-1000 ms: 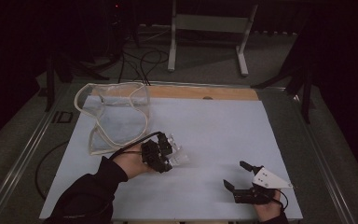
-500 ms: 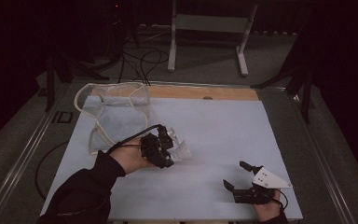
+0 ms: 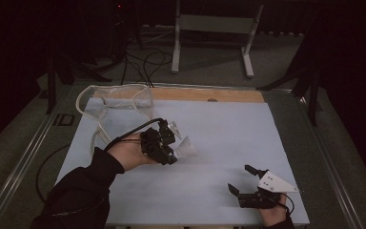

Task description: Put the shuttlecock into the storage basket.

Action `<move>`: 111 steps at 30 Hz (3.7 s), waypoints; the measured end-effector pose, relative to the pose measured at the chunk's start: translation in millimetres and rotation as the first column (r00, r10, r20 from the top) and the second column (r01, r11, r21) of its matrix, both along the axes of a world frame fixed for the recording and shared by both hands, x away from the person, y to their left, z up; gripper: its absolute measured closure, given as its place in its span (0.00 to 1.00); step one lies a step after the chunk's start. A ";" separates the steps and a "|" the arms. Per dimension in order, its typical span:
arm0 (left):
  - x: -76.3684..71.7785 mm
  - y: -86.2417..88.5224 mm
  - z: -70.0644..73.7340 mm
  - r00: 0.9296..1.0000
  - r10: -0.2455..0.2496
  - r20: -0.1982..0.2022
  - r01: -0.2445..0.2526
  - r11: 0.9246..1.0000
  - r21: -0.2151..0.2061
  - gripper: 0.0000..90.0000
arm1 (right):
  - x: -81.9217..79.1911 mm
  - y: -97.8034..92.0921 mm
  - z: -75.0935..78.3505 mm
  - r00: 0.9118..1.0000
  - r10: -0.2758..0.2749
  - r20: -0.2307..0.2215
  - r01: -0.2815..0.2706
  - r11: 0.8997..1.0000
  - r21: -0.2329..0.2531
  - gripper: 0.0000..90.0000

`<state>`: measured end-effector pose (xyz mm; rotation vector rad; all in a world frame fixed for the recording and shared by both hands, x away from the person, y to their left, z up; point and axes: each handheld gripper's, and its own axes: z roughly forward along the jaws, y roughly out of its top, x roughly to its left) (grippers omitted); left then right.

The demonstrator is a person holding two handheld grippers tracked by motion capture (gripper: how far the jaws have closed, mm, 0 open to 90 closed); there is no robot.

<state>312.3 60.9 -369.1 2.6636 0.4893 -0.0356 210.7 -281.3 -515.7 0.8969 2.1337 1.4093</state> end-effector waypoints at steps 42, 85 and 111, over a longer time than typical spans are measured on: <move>16.7 96.1 52.4 0.966 0.246 0.076 -0.241 0.968 -0.066 0.74 | 0.3 0.5 -0.5 1.000 0.006 0.001 -0.006 1.000 -0.004 0.10; 45.9 164.4 33.7 0.839 0.527 0.131 -0.535 0.845 0.025 0.74 | 0.7 0.7 -1.1 1.000 0.010 -0.006 -0.010 1.000 0.002 0.10; 45.7 139.6 12.9 0.907 0.416 0.072 -0.422 0.888 0.183 0.74 | 0.7 0.0 -1.1 1.000 0.007 -0.008 -0.007 1.000 0.001 0.10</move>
